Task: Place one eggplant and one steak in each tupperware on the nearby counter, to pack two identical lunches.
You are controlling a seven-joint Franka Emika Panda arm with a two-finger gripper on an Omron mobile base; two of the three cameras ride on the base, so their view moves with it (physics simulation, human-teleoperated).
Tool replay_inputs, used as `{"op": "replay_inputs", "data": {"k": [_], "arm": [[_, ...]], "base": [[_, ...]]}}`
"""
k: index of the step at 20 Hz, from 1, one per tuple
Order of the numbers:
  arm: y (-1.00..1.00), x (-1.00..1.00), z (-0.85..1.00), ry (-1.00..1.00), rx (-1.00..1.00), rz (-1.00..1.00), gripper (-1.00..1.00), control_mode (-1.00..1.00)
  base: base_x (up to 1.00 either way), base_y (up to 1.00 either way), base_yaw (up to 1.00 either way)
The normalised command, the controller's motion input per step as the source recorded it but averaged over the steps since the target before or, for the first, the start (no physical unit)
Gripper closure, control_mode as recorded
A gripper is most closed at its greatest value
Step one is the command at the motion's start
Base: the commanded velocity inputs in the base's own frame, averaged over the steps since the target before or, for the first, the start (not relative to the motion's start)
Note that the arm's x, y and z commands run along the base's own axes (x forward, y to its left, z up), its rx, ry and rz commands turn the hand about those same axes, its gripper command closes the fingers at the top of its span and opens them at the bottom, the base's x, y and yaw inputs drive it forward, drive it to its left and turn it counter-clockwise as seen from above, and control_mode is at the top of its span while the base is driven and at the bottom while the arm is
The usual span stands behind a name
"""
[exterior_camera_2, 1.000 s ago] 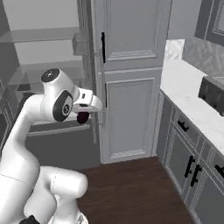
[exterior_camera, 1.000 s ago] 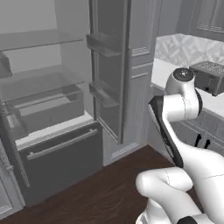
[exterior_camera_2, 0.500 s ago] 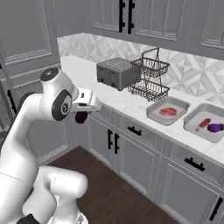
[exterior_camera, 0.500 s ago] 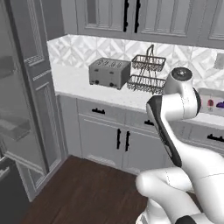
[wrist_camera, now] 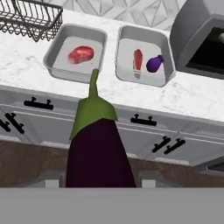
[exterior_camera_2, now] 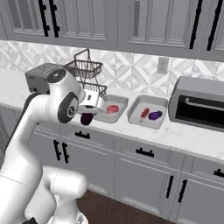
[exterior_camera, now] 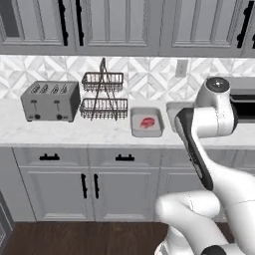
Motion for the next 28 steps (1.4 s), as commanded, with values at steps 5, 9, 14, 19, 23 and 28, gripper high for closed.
{"op": "replay_inputs", "data": {"k": [5, 9, 14, 19, 23, 28], "arm": [[0.00, 0.00, 0.00, 0.00, 0.00, 0.00, 1.00, 1.00], [0.00, 0.00, 0.00, 0.00, 0.00, 0.00, 1.00, 1.00], [0.00, 0.00, 0.00, 0.00, 0.00, 0.00, 1.00, 1.00], [-0.11, 0.63, -0.60, 0.01, 0.03, 0.00, 1.00, -1.00], [-0.21, 0.71, -1.00, 0.01, 0.13, 0.00, 1.00, -1.00], [-0.40, 0.41, -0.91, 0.06, 0.16, 0.00, 1.00, -1.00]], "base": [[0.57, 0.78, -0.17], [0.97, 0.20, -0.12], [0.92, -0.20, -0.08], [0.16, -0.07, 0.00], [0.00, 0.00, 0.00], [0.00, 0.00, 0.00]]}}
